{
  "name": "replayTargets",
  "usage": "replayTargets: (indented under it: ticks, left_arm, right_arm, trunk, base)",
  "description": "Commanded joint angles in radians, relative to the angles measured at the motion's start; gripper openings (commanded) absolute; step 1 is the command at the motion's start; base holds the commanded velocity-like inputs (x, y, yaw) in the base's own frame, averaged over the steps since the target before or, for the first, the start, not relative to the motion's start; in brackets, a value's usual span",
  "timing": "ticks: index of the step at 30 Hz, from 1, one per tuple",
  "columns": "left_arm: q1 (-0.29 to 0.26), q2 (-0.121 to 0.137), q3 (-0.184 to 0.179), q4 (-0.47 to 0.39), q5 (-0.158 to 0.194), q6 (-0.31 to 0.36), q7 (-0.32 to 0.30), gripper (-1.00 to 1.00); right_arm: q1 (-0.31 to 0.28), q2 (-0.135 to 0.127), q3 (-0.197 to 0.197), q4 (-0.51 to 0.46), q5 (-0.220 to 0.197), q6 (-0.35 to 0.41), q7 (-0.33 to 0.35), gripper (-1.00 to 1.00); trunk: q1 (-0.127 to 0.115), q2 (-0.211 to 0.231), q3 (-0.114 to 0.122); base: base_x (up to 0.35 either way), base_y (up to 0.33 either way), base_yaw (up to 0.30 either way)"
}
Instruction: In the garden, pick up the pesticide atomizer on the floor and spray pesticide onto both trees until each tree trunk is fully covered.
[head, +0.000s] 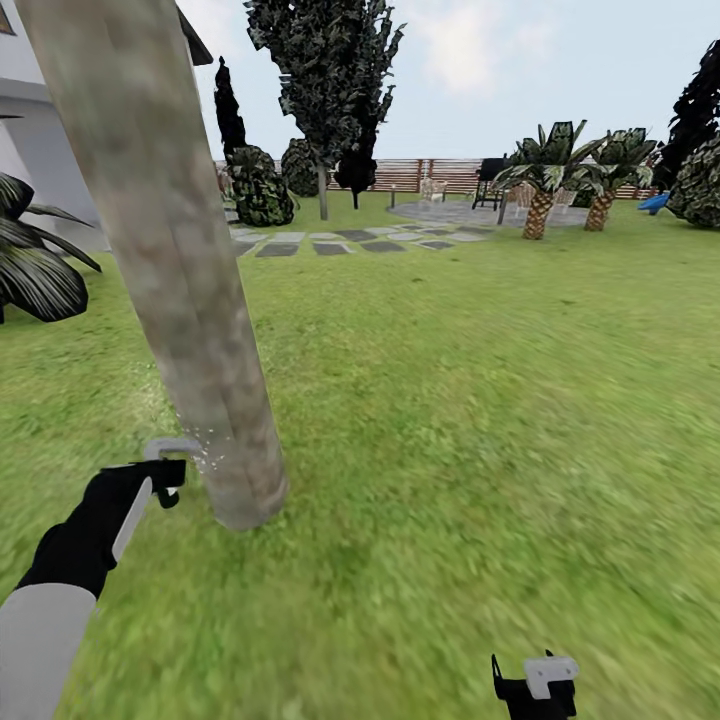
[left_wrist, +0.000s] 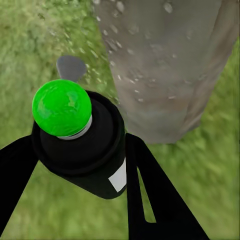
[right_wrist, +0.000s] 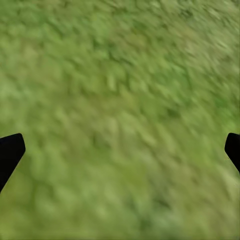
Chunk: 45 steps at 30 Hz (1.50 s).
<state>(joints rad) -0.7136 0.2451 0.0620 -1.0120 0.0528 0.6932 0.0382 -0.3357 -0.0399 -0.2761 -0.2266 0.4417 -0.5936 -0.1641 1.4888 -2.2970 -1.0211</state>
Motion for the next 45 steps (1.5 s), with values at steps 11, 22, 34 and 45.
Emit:
replayTargets:
  ticks: [11,22,34,45]
  left_arm:
    - [-0.022,-0.064,-0.011,-0.06,0.002,0.057,-0.041,-1.0]
    - [-0.062,0.031,-0.009,-0.05,0.001,0.062,-0.05,-1.0]
    - [-0.06,0.023,-0.005,-0.059,0.0,0.06,-0.074,-1.0]
    - [-0.06,0.023,-0.004,-0.046,-0.001,0.054,-0.072,-1.0]
  right_arm:
    - [0.0,0.0,0.0,0.001,0.0,0.0,0.0,1.0]
    - [0.0,0.0,0.0,0.0,0.0,0.0,0.0,1.0]
    - [0.0,-0.002,-0.002,0.0,-0.001,0.0,-0.001,1.0]
    - [0.0,-0.002,-0.002,0.0,-0.001,0.0,-0.002,1.0]
  trunk:
    - [0.0,0.0,0.0]
    - [0.0,0.0,0.0]
    - [0.0,0.0,0.0]
    - [0.0,0.0,0.0]
  base:
    - [0.0,0.0,0.0]
    - [0.0,0.0,0.0]
    - [0.082,-0.163,0.067]
    - [-0.022,-0.273,0.0]
